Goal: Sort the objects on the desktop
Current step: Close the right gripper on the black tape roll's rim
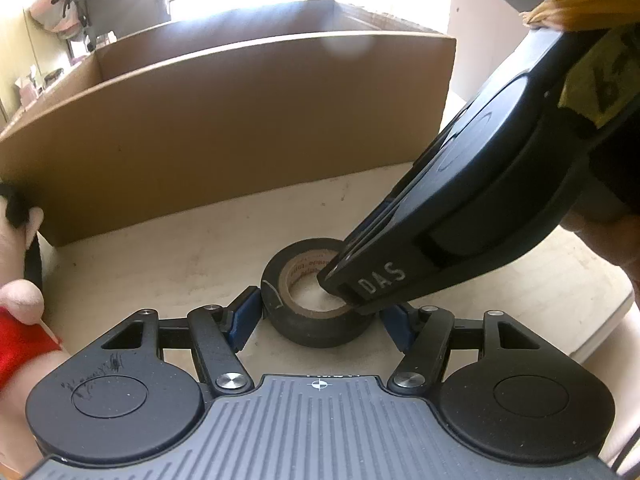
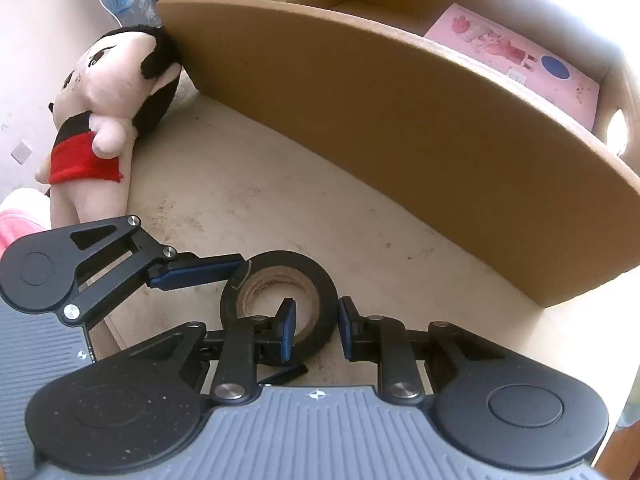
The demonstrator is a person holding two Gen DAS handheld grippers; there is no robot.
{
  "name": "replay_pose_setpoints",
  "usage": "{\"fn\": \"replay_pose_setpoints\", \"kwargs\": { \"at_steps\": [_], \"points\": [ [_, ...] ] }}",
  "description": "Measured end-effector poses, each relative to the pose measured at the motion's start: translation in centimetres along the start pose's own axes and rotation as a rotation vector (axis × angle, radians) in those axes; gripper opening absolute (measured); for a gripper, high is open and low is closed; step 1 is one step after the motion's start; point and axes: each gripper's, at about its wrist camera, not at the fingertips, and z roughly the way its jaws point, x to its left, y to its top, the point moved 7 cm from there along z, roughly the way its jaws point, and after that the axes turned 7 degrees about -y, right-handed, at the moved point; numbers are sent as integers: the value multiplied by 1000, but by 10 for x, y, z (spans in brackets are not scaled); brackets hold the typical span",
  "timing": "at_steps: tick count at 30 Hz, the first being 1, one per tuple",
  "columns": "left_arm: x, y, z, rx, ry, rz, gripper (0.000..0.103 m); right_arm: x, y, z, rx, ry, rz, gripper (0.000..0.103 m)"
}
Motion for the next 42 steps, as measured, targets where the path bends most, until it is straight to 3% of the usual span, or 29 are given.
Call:
{"fn": "replay_pose_setpoints", "kwargs": {
  "at_steps": [11, 31, 42],
  "points": [
    [-1, 5, -16, -27, 9, -2, 65, -2, -1, -11, -25, 17, 30, 22],
    [9, 29, -30, -112, 44, 23, 65, 7, 9, -36, -129, -29, -33, 20],
    [4, 18, -22, -97, 34, 33, 64, 6, 1, -14, -63, -45, -51, 20]
  ]
}}
